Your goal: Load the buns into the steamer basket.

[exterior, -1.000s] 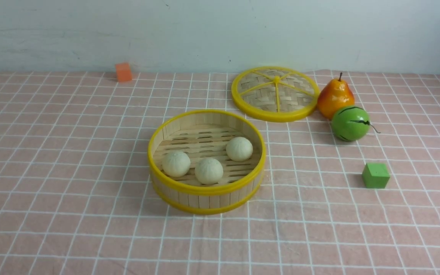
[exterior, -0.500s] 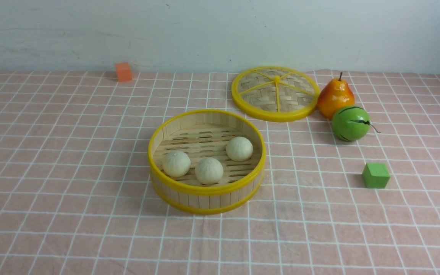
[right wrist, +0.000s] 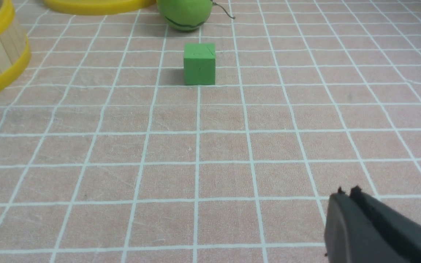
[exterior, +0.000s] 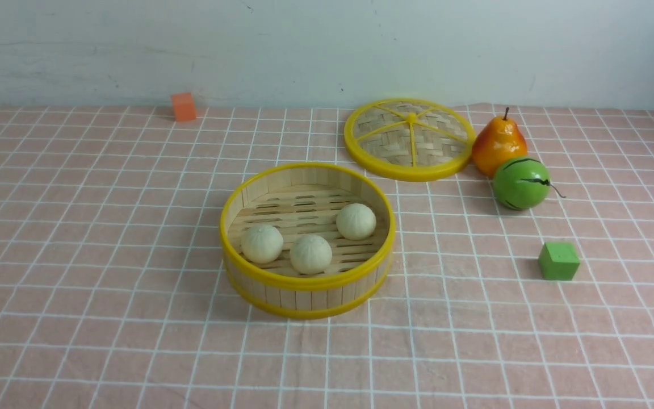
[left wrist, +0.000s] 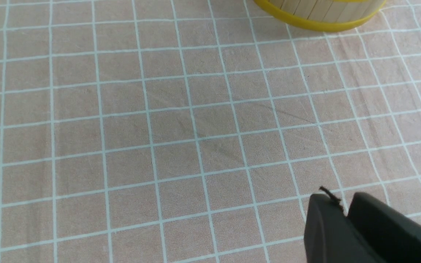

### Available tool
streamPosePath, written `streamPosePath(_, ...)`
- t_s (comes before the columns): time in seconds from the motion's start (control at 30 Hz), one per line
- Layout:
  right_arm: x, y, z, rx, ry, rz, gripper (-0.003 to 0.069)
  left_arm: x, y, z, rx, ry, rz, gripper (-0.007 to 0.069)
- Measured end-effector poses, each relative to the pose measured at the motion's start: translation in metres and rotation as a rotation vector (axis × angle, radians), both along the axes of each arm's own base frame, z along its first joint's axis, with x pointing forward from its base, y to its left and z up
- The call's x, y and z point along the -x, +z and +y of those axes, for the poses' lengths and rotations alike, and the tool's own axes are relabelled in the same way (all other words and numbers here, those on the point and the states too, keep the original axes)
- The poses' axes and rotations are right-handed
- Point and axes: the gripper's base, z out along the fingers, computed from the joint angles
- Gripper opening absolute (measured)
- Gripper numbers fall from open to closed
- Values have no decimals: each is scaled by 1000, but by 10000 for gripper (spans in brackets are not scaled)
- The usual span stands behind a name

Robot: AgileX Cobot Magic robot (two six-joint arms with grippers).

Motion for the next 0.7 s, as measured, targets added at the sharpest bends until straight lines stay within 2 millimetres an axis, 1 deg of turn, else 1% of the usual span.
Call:
streamPosePath(0.23, 0, 0, 0, 0, 0, 0, -3, 0, 0, 0, -1, 0, 0, 91)
streamPosePath(0.37, 0, 0, 0, 0, 0, 1, -3, -1, -3, 0, 8, 6, -33, 91)
streamPosePath(0.43, 0, 0, 0, 0, 0, 1, -3, -3, -3, -1, 54, 17, -104, 85)
streamPosePath(0.5, 0, 0, 0, 0, 0, 1, -3, -6, -2, -1, 106, 52, -237, 53)
streamPosePath(0.53, 0, 0, 0, 0, 0, 1, -3, -7, -4, -1, 108, 56, -247, 48)
streamPosePath(0.6, 0, 0, 0, 0, 0, 1, -1, -11, -9, 1, 164, 106, -417, -6)
streamPosePath(0.63, 0, 0, 0, 0, 0, 1, 0, -12, -16, 3, 184, 146, -513, -13)
streamPosePath(0.7, 0, 0, 0, 0, 0, 1, 1, -15, -33, 5, 193, 185, -590, -14)
